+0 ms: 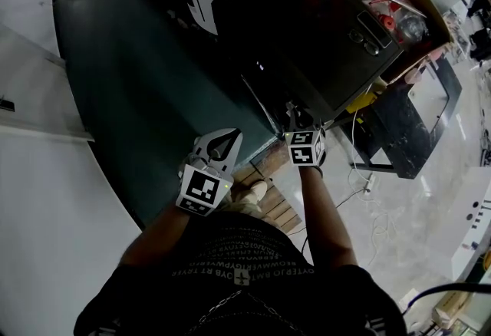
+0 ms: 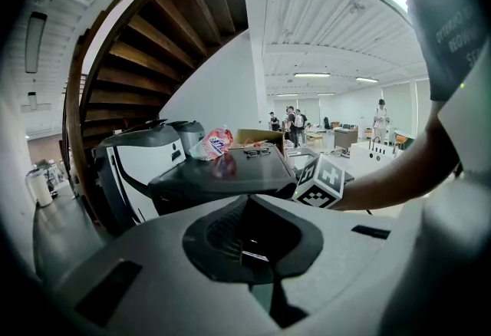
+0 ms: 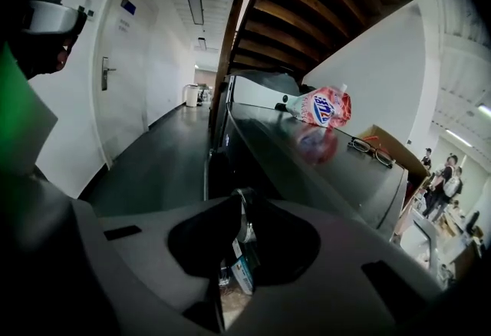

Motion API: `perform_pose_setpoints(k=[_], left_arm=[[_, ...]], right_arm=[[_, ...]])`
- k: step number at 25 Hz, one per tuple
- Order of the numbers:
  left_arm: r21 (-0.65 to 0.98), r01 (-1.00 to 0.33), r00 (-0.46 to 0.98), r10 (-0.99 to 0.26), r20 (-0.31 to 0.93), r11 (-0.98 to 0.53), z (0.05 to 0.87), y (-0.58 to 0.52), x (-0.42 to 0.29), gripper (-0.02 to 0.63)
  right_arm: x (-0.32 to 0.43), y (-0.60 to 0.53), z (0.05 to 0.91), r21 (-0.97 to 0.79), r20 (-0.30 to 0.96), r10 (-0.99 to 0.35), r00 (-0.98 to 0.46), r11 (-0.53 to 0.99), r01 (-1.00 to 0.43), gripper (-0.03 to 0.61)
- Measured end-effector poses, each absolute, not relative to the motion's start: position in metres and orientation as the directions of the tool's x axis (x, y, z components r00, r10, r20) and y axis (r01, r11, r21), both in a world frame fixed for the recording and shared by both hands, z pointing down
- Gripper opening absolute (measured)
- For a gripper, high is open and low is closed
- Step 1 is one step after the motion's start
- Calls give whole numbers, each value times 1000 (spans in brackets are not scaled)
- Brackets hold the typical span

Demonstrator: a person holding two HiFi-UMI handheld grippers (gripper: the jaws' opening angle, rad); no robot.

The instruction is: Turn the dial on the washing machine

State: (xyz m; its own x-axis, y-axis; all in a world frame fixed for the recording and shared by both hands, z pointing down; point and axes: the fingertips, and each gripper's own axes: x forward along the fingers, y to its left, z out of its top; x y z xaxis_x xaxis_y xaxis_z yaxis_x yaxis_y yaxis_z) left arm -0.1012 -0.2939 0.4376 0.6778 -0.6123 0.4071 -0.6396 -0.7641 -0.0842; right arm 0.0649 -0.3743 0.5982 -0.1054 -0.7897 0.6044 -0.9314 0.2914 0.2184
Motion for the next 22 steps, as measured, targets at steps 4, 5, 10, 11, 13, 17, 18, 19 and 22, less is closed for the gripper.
perform_pose_setpoints(k=[4, 5, 10, 11, 13, 17, 18, 19, 22], left_arm=[[-92, -644, 673, -620, 404, -759, 434, -294, -104, -2], [-88, -648, 672, -623, 401, -756, 432, -295, -105, -2], [-86, -659, 672, -636, 380, -748, 428, -298, -104, -2], [-84, -659, 673, -636, 378, -747, 429, -297, -104, -2], [-80, -663, 672, -638, 375, -745, 430, -296, -104, -2], [-75, -672, 670, -648, 363, -737, 427, -297, -105, -2], [-77, -674, 669, -651, 359, -735, 426, -298, -105, -2], [-77, -677, 667, -655, 356, -732, 426, -299, -105, 0], [-72, -683, 665, -660, 351, -727, 428, -298, -104, -2]], right_arm=[[66, -372, 601, 220, 604, -790, -105, 291, -931, 35], [66, -371, 600, 222, 605, -789, -105, 294, -930, 35], [67, -371, 601, 232, 609, -786, -106, 305, -924, 34], [68, -369, 602, 230, 613, -783, -106, 305, -924, 34], [69, -368, 605, 229, 618, -780, -101, 302, -926, 34], [73, -362, 610, 224, 637, -765, -93, 299, -928, 31], [73, -361, 611, 220, 640, -763, -97, 302, -927, 32], [73, -361, 611, 218, 639, -762, -101, 306, -927, 32], [71, -361, 608, 228, 644, -757, -109, 326, -918, 39]])
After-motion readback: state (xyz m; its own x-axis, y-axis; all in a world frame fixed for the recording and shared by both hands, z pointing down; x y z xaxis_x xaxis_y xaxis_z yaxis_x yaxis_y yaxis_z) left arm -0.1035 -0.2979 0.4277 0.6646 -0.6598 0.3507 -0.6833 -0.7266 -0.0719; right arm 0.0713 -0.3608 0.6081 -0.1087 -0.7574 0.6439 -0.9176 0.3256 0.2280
